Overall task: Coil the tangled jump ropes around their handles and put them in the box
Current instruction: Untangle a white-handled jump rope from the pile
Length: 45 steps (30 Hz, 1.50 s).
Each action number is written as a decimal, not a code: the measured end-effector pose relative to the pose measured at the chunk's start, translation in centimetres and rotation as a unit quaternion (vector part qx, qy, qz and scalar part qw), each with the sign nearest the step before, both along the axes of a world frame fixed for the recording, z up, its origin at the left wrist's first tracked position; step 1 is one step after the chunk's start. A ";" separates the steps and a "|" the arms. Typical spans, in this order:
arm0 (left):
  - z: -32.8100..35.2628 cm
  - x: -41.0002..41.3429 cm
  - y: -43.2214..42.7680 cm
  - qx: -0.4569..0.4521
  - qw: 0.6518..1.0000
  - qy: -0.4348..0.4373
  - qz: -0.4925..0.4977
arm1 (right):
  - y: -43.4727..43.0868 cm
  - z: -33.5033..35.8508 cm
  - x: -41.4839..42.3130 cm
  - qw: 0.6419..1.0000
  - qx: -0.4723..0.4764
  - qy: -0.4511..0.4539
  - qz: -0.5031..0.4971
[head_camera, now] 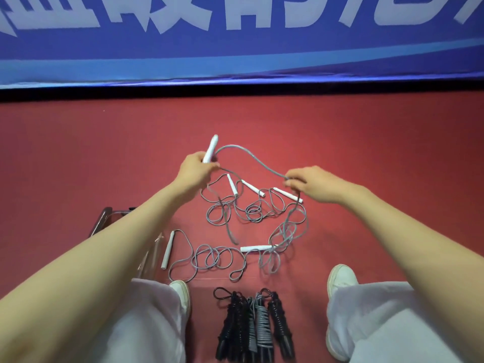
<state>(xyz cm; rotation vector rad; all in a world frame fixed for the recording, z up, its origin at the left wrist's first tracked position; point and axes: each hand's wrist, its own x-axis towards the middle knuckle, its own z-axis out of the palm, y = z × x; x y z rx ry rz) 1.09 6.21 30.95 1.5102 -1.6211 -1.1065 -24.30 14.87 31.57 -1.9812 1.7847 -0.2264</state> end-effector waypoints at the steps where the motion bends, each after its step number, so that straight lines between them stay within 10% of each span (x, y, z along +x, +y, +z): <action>1: -0.3 0.1 0.1 0.018 0.998 -0.052 -0.021 | -0.1 0.9 0.3 0.999 -0.037 -0.023 0.004; 9: 2.5 -3.7 4.0 0.017 0.969 0.064 -0.237 | -0.4 3.6 3.4 0.994 -0.091 -0.042 0.043; 14: 3.1 -4.1 4.1 -0.014 0.969 0.182 -0.165 | -0.6 3.1 3.6 0.973 -0.011 -0.230 -0.016; 17: 3.8 -3.9 3.0 0.000 0.948 0.313 -0.065 | -0.7 0.1 2.5 0.995 0.066 -0.075 0.001; 24: -0.7 -0.6 0.5 0.021 0.992 -0.108 -0.068 | -1.2 1.5 0.7 0.996 -0.051 -0.051 -0.045; 31: 0.4 -3.8 3.1 -0.073 0.969 -0.032 -0.233 | -1.0 2.9 3.8 0.995 -0.073 -0.036 0.050; 41: 1.9 -3.8 1.5 0.100 0.964 0.247 -0.013 | -1.0 2.3 2.9 0.993 -0.008 -0.120 0.005; 45: 0.8 -1.4 0.4 0.092 0.993 0.075 -0.005 | -1.4 3.0 2.3 0.983 -0.047 -0.179 -0.004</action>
